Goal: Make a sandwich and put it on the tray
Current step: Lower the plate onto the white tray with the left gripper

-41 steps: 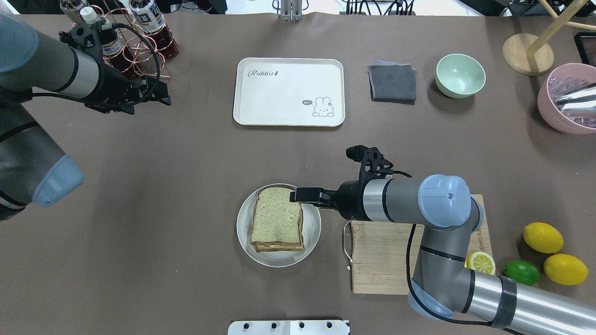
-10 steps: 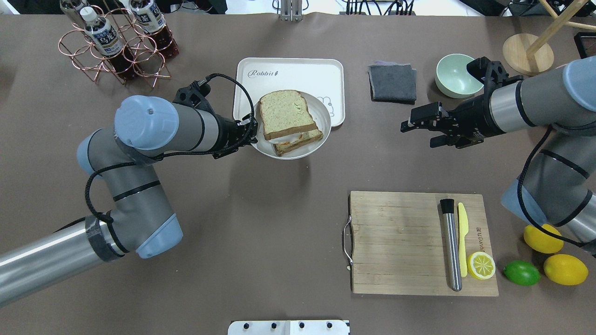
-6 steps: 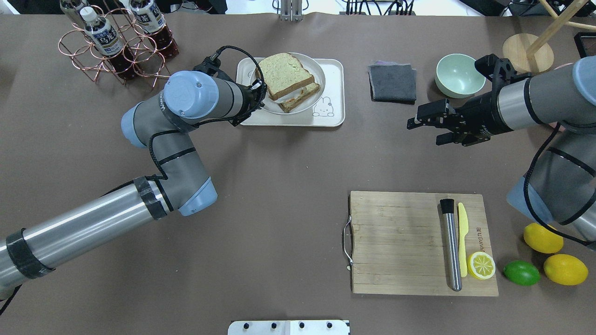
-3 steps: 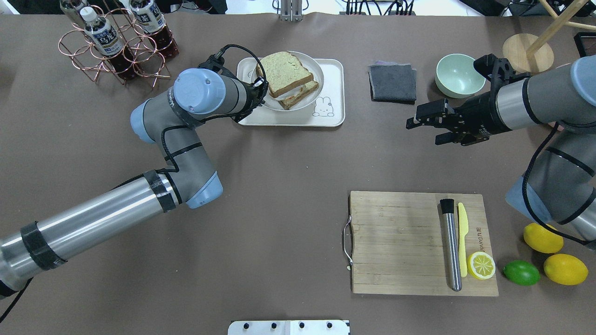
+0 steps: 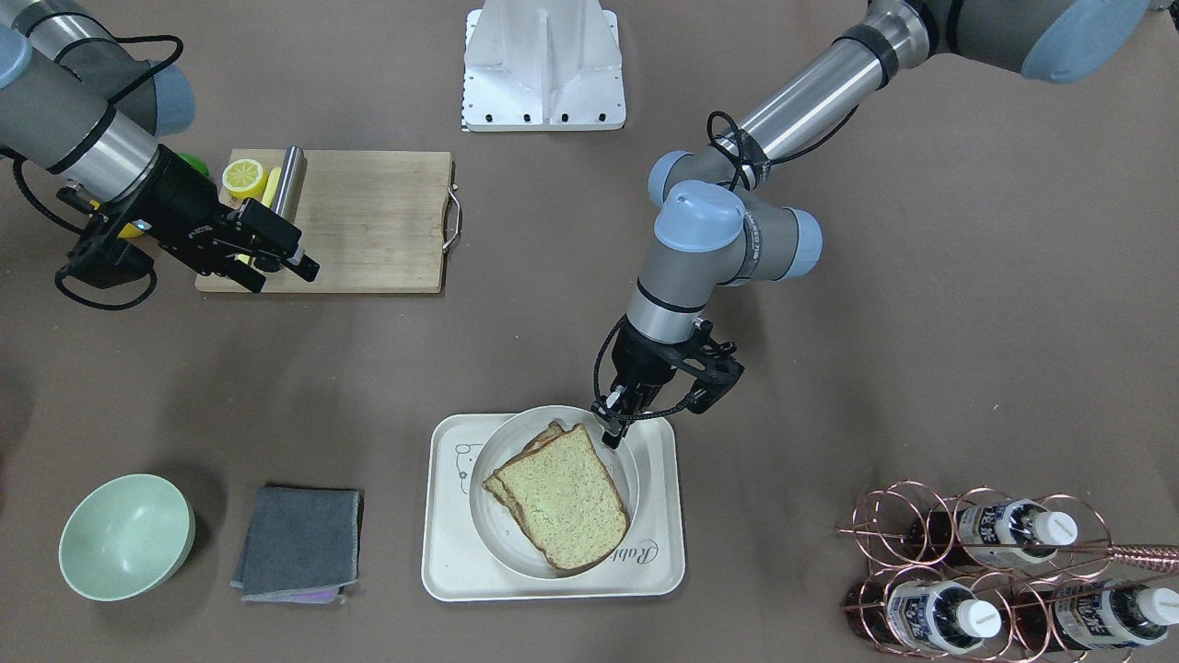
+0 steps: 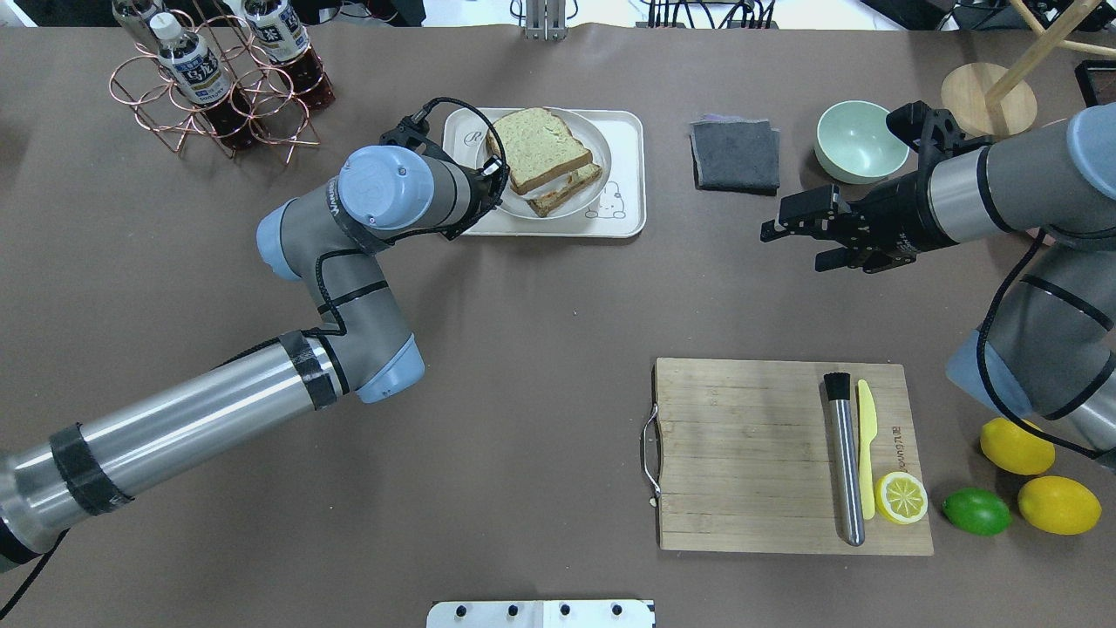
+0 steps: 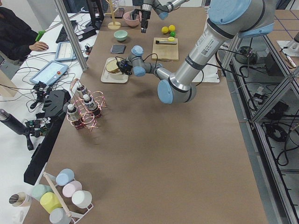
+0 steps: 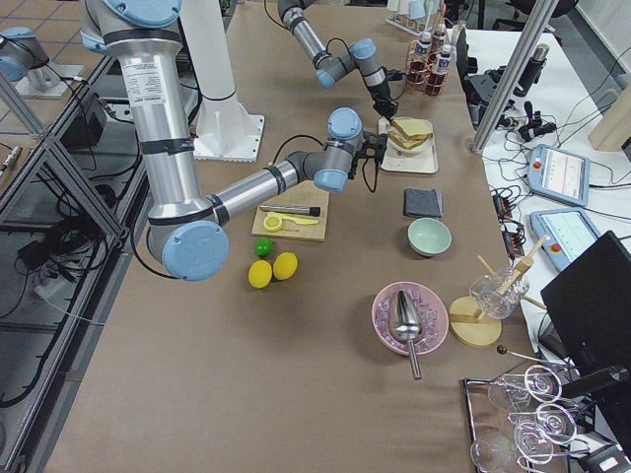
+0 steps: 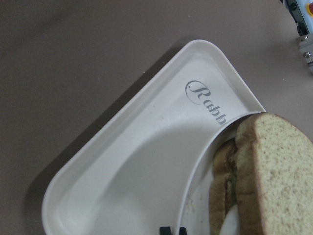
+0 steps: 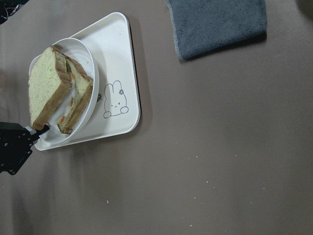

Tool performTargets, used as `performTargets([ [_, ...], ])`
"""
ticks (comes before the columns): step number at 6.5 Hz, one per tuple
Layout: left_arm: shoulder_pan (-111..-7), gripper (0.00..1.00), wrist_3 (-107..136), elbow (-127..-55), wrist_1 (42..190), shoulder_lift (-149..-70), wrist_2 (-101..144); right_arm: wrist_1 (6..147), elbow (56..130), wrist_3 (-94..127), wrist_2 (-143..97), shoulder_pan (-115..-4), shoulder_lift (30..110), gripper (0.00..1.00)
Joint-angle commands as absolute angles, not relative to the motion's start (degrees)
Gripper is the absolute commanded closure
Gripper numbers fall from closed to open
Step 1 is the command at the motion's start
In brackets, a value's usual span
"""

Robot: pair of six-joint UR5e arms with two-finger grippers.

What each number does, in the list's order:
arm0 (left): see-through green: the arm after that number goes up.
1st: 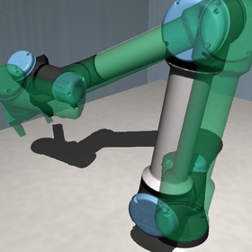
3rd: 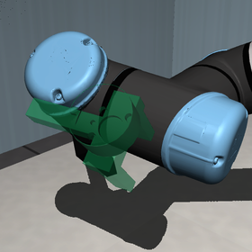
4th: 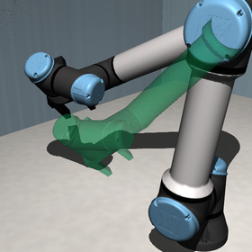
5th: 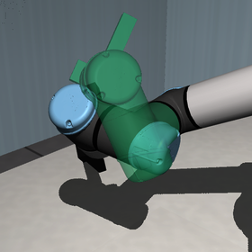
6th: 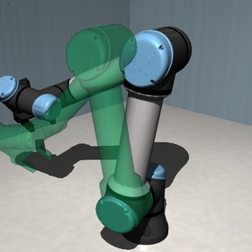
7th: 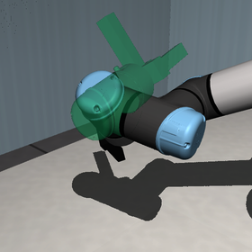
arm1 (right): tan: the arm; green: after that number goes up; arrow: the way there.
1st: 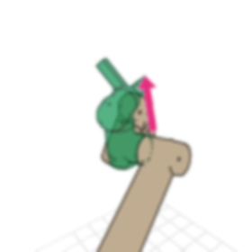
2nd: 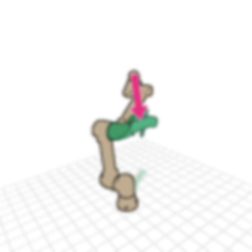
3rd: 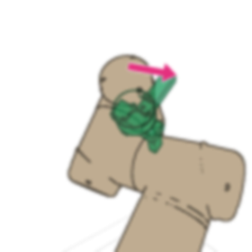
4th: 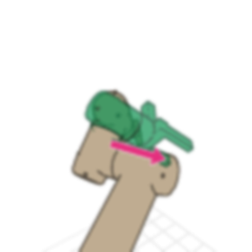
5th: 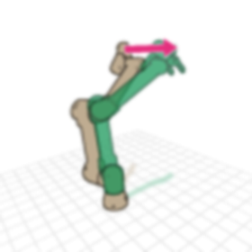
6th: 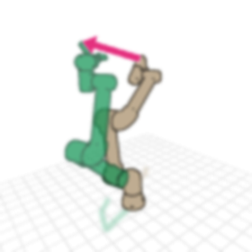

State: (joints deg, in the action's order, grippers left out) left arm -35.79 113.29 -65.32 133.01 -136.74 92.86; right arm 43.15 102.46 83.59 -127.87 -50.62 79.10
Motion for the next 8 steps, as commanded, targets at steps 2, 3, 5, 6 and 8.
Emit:
performTargets([
  [2, -35.59, 1.0, 113.29, -62.14, 134.03, -138.52, 91.49, 43.15, 102.57, 83.58, -127.97, -50.63, 79.19, 0.0],
  [3, -35.6, 0.48, 112.77, -62.14, 134.03, -138.08, 91.49, 43.15, 102.39, 83.58, -127.97, -50.63, 79.1, 0.0],
  [5, -36.99, 0.23, 107.33, -62.84, 134.12, -137.2, 92.37, 43.24, 102.31, 83.58, -127.97, -50.62, 78.75, 0.0],
  [6, -38.74, 0.22, 105.92, -64.49, 134.03, -136.5, 95.77, 43.24, 102.39, 83.58, -128.06, -50.8, 78.75, 0.0],
  [8, -42.78, 0.22, 104.07, -72.91, 133.42, -130.19, 103.93, 43.59, 102.65, 83.58, -128.58, -51.76, 78.75, 0.0],
])
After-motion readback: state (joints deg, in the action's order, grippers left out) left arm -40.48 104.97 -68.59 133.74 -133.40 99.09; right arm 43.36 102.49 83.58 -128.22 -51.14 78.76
